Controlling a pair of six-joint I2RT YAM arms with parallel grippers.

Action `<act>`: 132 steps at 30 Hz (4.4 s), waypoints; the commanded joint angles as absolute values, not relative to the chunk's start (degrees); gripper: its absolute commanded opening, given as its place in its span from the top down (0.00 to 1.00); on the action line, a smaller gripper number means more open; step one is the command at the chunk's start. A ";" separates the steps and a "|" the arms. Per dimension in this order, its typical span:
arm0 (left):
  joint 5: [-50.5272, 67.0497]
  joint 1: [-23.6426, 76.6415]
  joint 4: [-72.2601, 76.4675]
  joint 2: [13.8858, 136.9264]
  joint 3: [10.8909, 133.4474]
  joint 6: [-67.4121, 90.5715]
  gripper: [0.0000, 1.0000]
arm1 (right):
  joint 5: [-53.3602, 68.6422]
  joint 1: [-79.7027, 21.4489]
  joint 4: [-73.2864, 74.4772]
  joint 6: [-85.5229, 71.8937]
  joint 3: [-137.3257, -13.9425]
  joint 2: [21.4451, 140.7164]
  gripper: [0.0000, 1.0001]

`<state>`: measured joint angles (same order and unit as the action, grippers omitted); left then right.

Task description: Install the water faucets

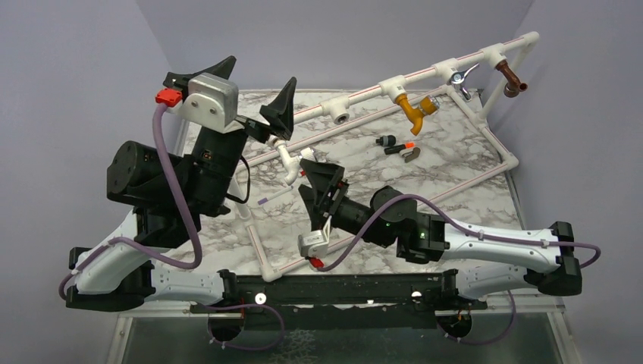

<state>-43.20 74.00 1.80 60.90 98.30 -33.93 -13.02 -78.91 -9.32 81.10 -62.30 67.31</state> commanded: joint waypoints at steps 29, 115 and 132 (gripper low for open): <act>-45.22 74.36 -0.26 63.07 99.33 -37.08 0.01 | -28.10 -78.82 -25.95 98.52 -65.83 81.60 0.64; -41.05 73.73 -9.84 65.75 104.94 -30.90 0.01 | -45.18 -74.00 -28.23 -83.14 -64.99 79.64 0.99; -42.54 74.68 -8.79 65.99 104.50 -32.21 0.01 | -42.81 -74.00 -29.82 -71.07 -61.02 75.52 0.21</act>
<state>-41.60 74.02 -9.56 66.39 103.48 -31.22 -42.54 -74.15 -28.64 -77.65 -62.61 78.19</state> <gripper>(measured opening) 0.990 0.744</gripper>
